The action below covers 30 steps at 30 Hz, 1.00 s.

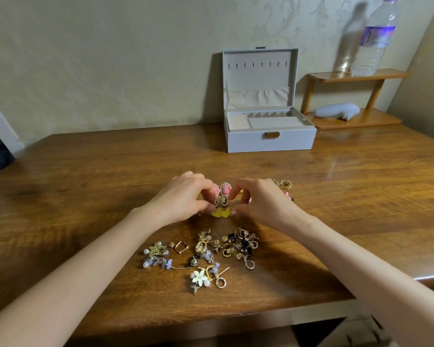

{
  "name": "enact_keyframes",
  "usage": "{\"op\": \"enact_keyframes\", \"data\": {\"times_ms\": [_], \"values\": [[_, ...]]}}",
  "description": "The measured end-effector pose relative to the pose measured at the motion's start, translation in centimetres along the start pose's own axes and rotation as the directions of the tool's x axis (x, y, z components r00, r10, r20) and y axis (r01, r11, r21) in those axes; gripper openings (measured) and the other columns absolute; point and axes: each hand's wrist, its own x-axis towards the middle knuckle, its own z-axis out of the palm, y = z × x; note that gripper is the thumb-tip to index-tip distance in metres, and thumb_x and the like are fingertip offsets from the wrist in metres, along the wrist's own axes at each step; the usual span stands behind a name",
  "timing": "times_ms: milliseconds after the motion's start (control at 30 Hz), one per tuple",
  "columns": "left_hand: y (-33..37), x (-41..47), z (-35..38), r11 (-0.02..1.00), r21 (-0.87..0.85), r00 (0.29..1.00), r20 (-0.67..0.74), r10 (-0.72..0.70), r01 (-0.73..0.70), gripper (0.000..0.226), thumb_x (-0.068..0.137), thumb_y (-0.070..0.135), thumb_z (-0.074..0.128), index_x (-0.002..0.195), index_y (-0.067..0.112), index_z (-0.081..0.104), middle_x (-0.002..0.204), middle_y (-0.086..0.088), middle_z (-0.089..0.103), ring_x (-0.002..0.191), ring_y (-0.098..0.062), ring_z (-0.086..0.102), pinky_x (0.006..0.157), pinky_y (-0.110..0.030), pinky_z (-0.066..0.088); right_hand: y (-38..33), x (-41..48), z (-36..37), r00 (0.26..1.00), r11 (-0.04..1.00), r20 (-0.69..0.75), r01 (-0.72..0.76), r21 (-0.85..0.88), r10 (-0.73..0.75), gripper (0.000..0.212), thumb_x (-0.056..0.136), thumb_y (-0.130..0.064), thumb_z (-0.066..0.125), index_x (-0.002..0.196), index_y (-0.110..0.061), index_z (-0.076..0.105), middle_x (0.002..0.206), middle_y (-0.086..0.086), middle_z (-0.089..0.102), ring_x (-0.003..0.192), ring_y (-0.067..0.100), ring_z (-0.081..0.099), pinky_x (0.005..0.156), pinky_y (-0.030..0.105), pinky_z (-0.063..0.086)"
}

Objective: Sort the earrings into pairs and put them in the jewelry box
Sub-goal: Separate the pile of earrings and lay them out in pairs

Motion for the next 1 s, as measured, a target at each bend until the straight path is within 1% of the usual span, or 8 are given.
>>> {"op": "enact_keyframes", "data": {"times_ms": [233, 300, 400, 533, 667, 767, 833, 1000], "values": [[-0.2, 0.0, -0.6, 0.996, -0.088, 0.996, -0.091, -0.021, 0.013, 0.003, 0.086, 0.03, 0.061, 0.089, 0.03, 0.06, 0.093, 0.016, 0.052, 0.075, 0.004, 0.04, 0.075, -0.026, 0.036, 2.1, 0.3, -2.9, 0.991, 0.998, -0.119, -0.052, 0.033, 0.056, 0.018, 0.076, -0.017, 0.076, 0.091, -0.022, 0.067, 0.074, -0.005, 0.061, 0.057, 0.003, 0.052, 0.056, 0.022, 0.042], [0.0, 0.0, -0.4, 0.996, -0.087, 0.995, -0.1, -0.021, 0.012, 0.002, 0.087, 0.03, 0.061, 0.088, 0.03, 0.059, 0.093, 0.016, 0.052, 0.074, 0.005, 0.04, 0.076, -0.025, 0.037, 2.8, 0.0, -3.6, 0.987, 0.997, -0.142, -0.075, 0.018, 0.077, 0.017, 0.076, -0.017, 0.076, 0.089, -0.022, 0.068, 0.074, -0.004, 0.062, 0.06, 0.006, 0.055, 0.056, 0.023, 0.045], [0.5, 0.1, 0.0, 0.997, -0.08, 0.993, -0.115, -0.014, 0.005, 0.004, 0.086, 0.031, 0.061, 0.089, 0.029, 0.06, 0.095, 0.013, 0.055, 0.078, 0.0, 0.041, 0.076, -0.025, 0.04, 3.7, -0.3, -4.2, 0.98, 0.993, -0.185, -0.091, -0.07, 0.076, 0.015, 0.075, -0.019, 0.076, 0.088, -0.023, 0.07, 0.076, -0.007, 0.061, 0.064, 0.003, 0.052, 0.057, 0.023, 0.04], [2.3, 0.7, 0.5, 0.997, -0.039, 0.983, -0.175, 0.052, -0.059, 0.016, 0.083, 0.035, 0.065, 0.094, 0.025, 0.062, 0.092, 0.011, 0.053, 0.085, -0.006, 0.043, 0.07, -0.02, 0.033, 4.6, -0.7, -4.1, 0.982, 0.979, -0.186, -0.062, -0.197, 0.025, 0.021, 0.074, -0.023, 0.077, 0.094, -0.026, 0.072, 0.089, -0.006, 0.056, 0.082, 0.01, 0.048, 0.069, 0.025, 0.037], [4.1, 2.1, 1.2, 0.987, 0.108, 0.979, -0.155, 0.131, -0.115, 0.028, 0.083, 0.038, 0.064, 0.109, 0.028, 0.06, 0.093, 0.013, 0.043, 0.092, -0.006, 0.032, 0.086, -0.027, 0.029, 4.7, -0.7, -3.3, 0.989, 0.956, -0.141, -0.005, -0.293, -0.038, 0.024, 0.073, -0.032, 0.076, 0.096, -0.03, 0.072, 0.094, -0.006, 0.051, 0.096, 0.014, 0.04, 0.077, 0.026, 0.037], [4.7, 2.8, 1.6, 0.982, 0.161, 0.984, -0.129, 0.119, -0.098, 0.029, 0.086, 0.031, 0.063, 0.114, 0.026, 0.058, 0.1, 0.009, 0.052, 0.098, -0.011, 0.037, 0.096, -0.034, 0.03, 4.5, -0.7, -2.9, 0.989, 0.944, -0.133, 0.011, -0.33, -0.058, 0.022, 0.074, -0.036, 0.074, 0.096, -0.03, 0.072, 0.096, -0.006, 0.05, 0.098, 0.013, 0.037, 0.081, 0.025, 0.034], [4.9, 3.1, 1.8, 0.981, 0.17, 0.986, -0.117, 0.116, -0.095, 0.026, 0.087, 0.026, 0.062, 0.113, 0.024, 0.059, 0.107, 0.006, 0.057, 0.101, -0.014, 0.04, 0.097, -0.035, 0.03, 4.4, -0.6, -2.7, 0.988, 0.942, -0.139, 0.015, -0.335, -0.065, 0.02, 0.075, -0.035, 0.073, 0.095, -0.03, 0.073, 0.098, -0.004, 0.052, 0.099, 0.014, 0.038, 0.084, 0.027, 0.039], [5.1, 3.4, 2.2, 0.985, 0.15, 0.99, -0.092, 0.105, -0.09, 0.029, 0.089, 0.021, 0.059, 0.118, 0.022, 0.058, 0.11, 0.003, 0.059, 0.106, -0.016, 0.041, 0.097, -0.035, 0.029, 4.6, -0.4, -2.3, 0.987, 0.95, -0.144, 0.029, -0.311, -0.077, 0.016, 0.081, -0.025, 0.068, 0.096, -0.029, 0.073, 0.098, -0.002, 0.052, 0.094, 0.013, 0.035, 0.076, 0.027, 0.041]]}}
